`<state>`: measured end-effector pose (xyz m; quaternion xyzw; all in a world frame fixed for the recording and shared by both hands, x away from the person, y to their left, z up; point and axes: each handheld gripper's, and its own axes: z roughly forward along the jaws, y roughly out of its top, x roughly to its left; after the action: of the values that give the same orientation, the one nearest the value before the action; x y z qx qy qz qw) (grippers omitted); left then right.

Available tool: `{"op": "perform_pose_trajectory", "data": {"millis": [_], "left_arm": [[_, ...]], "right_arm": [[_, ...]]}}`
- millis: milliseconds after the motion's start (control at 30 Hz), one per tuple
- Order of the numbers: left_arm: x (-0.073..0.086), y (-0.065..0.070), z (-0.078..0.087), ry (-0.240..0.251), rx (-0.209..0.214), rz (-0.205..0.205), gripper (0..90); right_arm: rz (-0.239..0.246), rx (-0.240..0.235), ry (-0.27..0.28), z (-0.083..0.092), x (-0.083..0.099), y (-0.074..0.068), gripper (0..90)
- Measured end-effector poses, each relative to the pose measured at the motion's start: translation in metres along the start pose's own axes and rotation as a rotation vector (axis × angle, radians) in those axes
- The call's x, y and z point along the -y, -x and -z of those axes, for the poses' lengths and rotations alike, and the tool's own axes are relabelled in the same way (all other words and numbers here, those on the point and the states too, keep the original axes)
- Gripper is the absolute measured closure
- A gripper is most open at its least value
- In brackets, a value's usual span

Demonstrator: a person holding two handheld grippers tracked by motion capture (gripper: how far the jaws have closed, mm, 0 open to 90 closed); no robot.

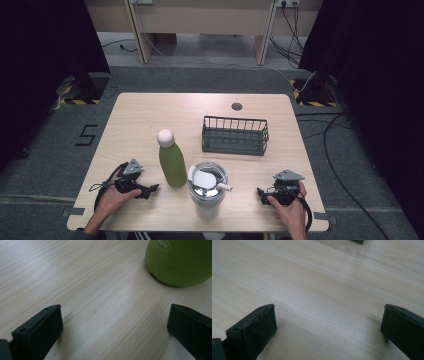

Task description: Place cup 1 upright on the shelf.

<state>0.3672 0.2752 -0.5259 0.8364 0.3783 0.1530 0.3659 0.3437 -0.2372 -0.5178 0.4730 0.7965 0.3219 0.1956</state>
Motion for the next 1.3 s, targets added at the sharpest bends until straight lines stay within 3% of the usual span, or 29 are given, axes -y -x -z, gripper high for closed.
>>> {"op": "perform_pose_trajectory", "data": {"millis": [567,633,733,1000,1033,1233,1300], "left_arm": [[0.0,0.001,0.0,0.003,0.011,-0.009,0.0],[0.0,0.001,0.0,0.003,0.01,-0.008,0.0],[0.0,0.001,0.0,0.004,0.01,-0.008,0.0],[0.0,0.001,0.0,0.003,0.006,-0.004,0.0],[0.0,0.001,0.0,0.003,0.005,-0.004,0.0],[0.0,0.0,0.0,0.001,0.005,-0.003,0.0],[0.0,0.0,0.0,0.001,0.004,-0.002,0.0]], "right_arm": [[0.001,0.001,0.004,0.001,0.001,-0.002,2.8],[0.012,-0.018,0.03,0.005,0.003,-0.003,15.3],[-0.003,-0.034,0.052,0.008,0.005,-0.005,14.8],[0.03,-0.086,0.154,0.026,0.005,-0.019,15.0],[0.042,-0.1,0.182,0.03,0.004,-0.023,15.2],[0.064,-0.141,0.234,0.039,0.001,-0.038,15.2],[0.077,-0.182,0.266,0.044,0.002,-0.049,15.2]]}}
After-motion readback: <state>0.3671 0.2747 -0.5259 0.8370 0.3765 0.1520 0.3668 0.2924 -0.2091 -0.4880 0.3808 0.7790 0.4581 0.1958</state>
